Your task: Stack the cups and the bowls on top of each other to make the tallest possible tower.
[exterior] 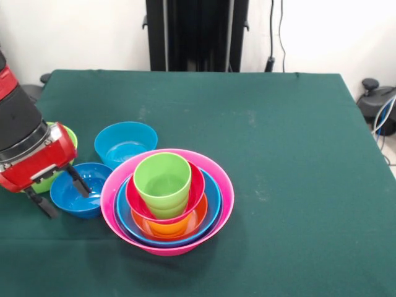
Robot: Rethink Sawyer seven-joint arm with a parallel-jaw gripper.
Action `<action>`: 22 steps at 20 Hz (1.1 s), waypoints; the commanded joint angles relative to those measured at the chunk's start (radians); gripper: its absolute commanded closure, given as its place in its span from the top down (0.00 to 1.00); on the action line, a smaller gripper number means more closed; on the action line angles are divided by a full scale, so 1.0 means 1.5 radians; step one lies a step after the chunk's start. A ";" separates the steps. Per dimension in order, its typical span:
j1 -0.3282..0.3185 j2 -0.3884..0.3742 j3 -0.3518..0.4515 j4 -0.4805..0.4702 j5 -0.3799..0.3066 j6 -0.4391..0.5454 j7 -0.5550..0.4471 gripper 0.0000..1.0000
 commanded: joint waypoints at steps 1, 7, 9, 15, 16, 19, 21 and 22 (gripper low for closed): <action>0.011 -0.004 -0.030 0.059 -0.052 0.034 -0.251 1.00; 0.009 0.005 -0.025 0.059 -0.063 0.022 -0.272 1.00; 0.009 0.009 -0.024 0.055 -0.067 0.018 -0.278 1.00; 0.014 0.022 -0.022 0.035 -0.073 0.008 -0.297 1.00; 0.015 0.024 -0.022 0.031 -0.073 0.007 -0.300 1.00; 0.018 0.032 -0.021 0.025 -0.070 -0.003 -0.302 1.00; 0.019 0.036 -0.022 0.021 -0.069 -0.007 -0.304 1.00; 0.020 0.038 -0.022 0.019 -0.068 -0.008 -0.306 1.00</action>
